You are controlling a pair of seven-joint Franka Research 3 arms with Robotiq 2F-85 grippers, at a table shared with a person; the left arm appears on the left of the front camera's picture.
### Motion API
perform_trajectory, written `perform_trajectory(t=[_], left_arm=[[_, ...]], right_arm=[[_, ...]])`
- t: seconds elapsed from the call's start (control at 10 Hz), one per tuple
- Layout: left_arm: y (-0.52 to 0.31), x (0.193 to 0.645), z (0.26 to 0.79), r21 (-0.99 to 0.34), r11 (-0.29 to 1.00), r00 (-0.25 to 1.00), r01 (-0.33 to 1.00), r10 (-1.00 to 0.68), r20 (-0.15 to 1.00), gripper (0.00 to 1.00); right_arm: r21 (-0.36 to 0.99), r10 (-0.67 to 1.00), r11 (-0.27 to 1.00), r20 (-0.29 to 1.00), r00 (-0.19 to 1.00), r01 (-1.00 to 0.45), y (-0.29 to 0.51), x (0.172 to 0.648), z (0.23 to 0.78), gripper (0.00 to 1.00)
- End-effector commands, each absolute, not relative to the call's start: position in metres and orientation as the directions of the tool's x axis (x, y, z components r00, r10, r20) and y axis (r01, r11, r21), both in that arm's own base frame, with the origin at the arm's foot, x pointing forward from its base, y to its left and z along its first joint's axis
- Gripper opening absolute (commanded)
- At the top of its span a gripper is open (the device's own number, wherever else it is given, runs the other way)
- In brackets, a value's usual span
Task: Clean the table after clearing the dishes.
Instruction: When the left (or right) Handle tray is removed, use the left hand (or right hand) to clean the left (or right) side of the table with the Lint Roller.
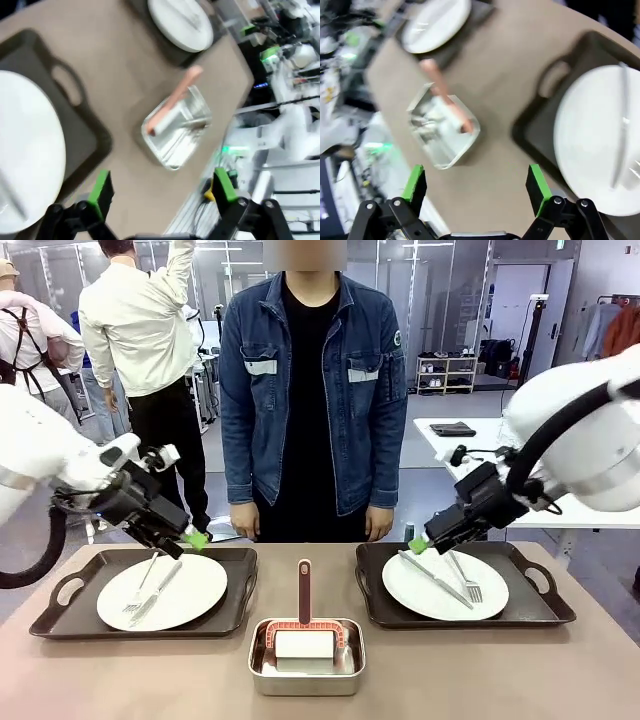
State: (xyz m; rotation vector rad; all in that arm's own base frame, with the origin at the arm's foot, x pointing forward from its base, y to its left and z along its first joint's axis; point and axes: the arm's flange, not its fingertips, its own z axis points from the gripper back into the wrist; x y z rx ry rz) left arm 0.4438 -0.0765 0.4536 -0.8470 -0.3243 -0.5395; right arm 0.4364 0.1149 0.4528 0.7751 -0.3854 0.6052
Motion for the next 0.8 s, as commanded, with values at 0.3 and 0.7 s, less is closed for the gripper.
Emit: perform_trajectory(t=[0.3,0.7], left_arm=[[0.078,0.425,0.452,-0.811,0.217,0.820,0.543,0.072,0.568,1.00],[0.218,0.378,0.447,-0.778,0.396,0.740,0.487,0.285,0.608,1.00]], right_arm=[[0.883,0.060,0.264,0.387,0.920,-0.389,0.001,0.421,0.435,1.00],[0.943,-0.388,0.259,0.300,0.872,-0.209,-0.158,0.376,0.434,1.00]])
